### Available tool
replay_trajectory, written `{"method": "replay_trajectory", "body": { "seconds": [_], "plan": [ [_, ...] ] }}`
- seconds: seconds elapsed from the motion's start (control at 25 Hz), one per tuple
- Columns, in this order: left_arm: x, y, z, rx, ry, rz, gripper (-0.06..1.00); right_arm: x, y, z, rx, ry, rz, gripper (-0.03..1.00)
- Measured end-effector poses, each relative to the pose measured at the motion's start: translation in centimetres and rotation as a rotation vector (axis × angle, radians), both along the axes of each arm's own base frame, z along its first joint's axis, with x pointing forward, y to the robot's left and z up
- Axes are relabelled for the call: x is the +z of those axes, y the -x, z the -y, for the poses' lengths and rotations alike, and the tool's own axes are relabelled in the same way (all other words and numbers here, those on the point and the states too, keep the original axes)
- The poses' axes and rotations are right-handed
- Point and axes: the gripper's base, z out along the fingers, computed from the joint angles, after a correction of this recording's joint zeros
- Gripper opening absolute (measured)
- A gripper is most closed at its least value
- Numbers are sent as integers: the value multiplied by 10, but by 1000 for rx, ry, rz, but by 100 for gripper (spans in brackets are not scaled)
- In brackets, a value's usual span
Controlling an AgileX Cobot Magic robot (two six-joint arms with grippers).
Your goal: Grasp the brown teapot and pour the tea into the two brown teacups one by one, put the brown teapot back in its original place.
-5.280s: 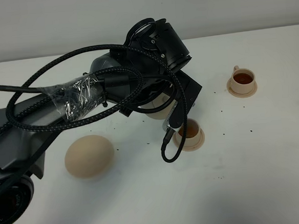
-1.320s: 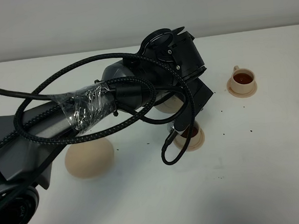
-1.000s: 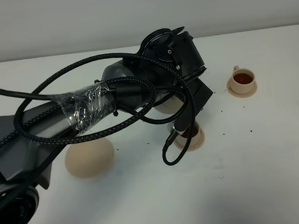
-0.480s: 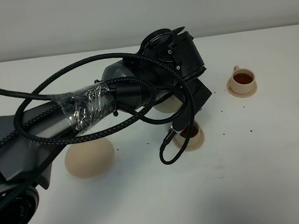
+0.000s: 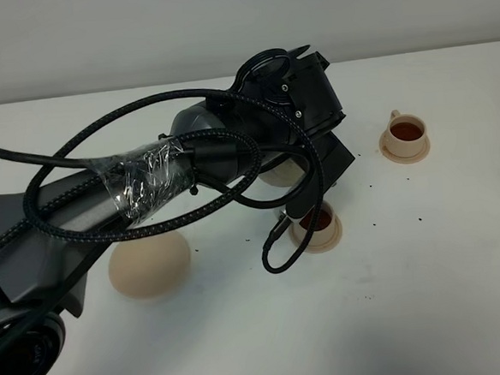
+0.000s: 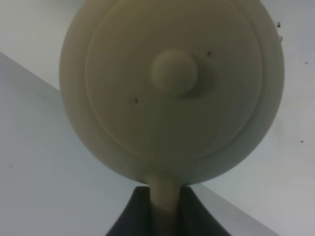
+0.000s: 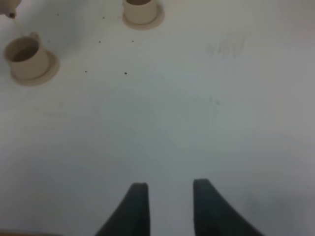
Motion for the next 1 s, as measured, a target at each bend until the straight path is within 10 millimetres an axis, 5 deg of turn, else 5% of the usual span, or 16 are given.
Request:
{"method": "replay_trajectory", "body": {
  "seconds": [1.0],
  "plan": [
    [1, -1, 0, -65, -67, 5, 12, 0, 0, 0, 0, 0, 0, 24]
  ]
}}
